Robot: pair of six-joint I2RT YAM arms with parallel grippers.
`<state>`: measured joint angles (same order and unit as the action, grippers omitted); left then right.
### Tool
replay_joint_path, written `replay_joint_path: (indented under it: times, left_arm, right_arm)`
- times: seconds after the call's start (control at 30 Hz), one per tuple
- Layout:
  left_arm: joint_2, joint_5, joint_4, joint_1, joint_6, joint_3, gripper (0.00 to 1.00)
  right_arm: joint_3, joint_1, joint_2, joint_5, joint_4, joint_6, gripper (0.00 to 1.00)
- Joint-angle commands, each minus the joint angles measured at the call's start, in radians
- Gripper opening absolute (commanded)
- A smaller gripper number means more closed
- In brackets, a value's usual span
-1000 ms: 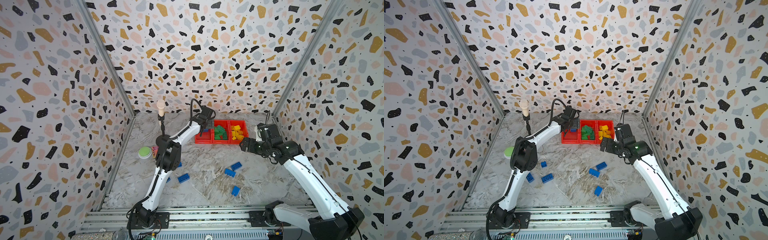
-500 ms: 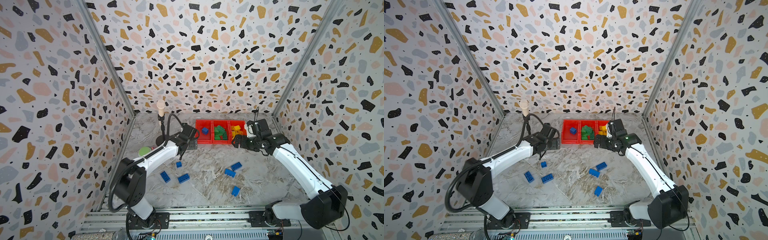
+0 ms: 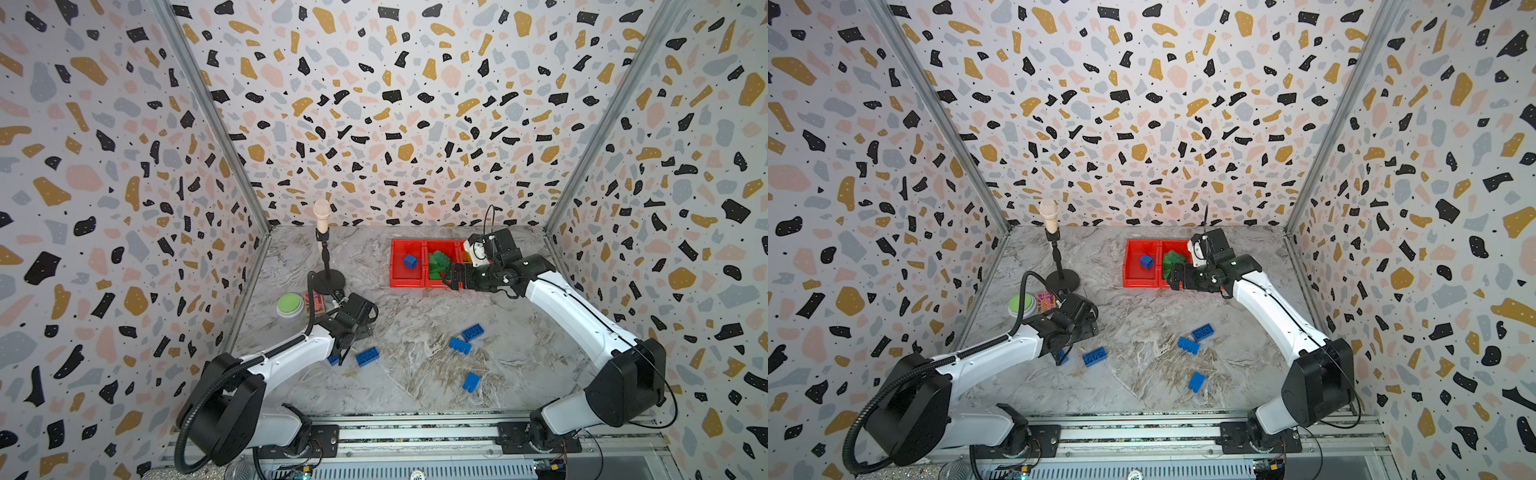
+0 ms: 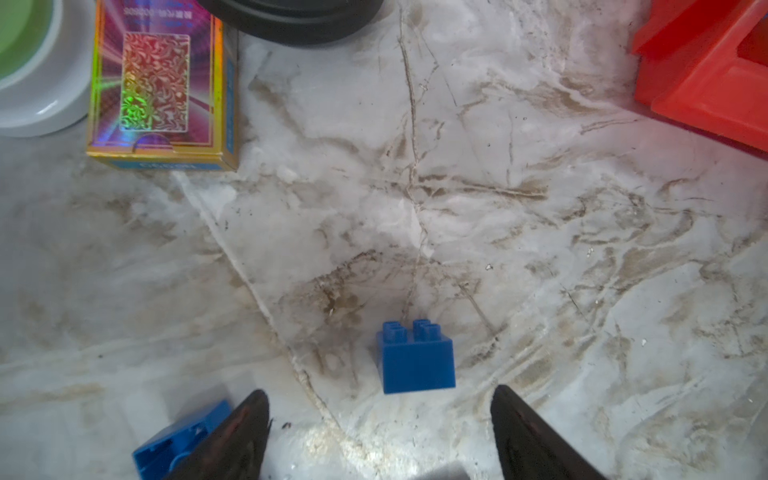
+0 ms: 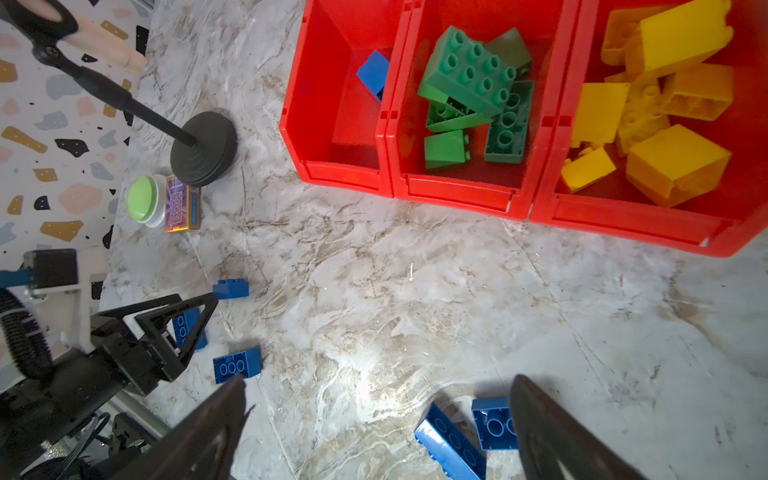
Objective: Sort the legos into containers by color
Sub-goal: 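Lower the left gripper onto a small blue 2x2 brick and grasp it, then carry the blue brick with the left gripper and drop it into the empty bin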
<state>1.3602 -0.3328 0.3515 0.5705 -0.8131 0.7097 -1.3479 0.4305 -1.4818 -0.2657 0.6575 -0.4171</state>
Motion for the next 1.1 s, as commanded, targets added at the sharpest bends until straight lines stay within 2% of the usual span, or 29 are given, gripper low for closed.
replay_joint_path:
  times: [0.0, 0.23, 0.27, 0.4, 0.5, 0.57, 0.8, 1.07]
  left_arm:
    - [0.036, -0.026, -0.059, -0.001, -0.014, 0.028, 0.84]
    - [0.170, -0.012, -0.101, -0.003, 0.024, 0.067, 0.78]
    - [0.182, -0.012, -0.106, -0.003, 0.027, 0.072, 0.74]
    - [0.240, -0.011, -0.109, -0.004, 0.052, 0.105, 0.43]
    - [0.283, -0.012, -0.066, -0.005, 0.080, 0.168, 0.30]
    - [0.303, -0.017, -0.021, -0.004, 0.104, 0.232, 0.25]
    - [0.404, -0.023, 0.086, 0.012, 0.204, 0.579, 0.24]
    - [0.721, 0.022, 0.079, 0.015, 0.289, 1.060, 0.27]
  right_arm:
    - [-0.014, 0.003, 0.032, -0.003, 0.014, 0.015, 0.99]
    - [0.017, 0.002, 0.083, 0.041, 0.048, 0.011, 0.99]
    - [0.021, 0.001, 0.093, 0.048, 0.052, 0.010, 0.99]
    - [0.040, 0.001, 0.124, 0.067, 0.067, -0.004, 0.99]
    - [0.052, -0.001, 0.147, 0.080, 0.074, -0.015, 0.99]
    - [0.057, -0.003, 0.161, 0.088, 0.077, -0.023, 0.99]
    - [0.068, -0.007, 0.200, 0.123, 0.089, -0.056, 0.99]
    - [0.074, -0.015, 0.229, 0.160, 0.112, -0.086, 0.99]
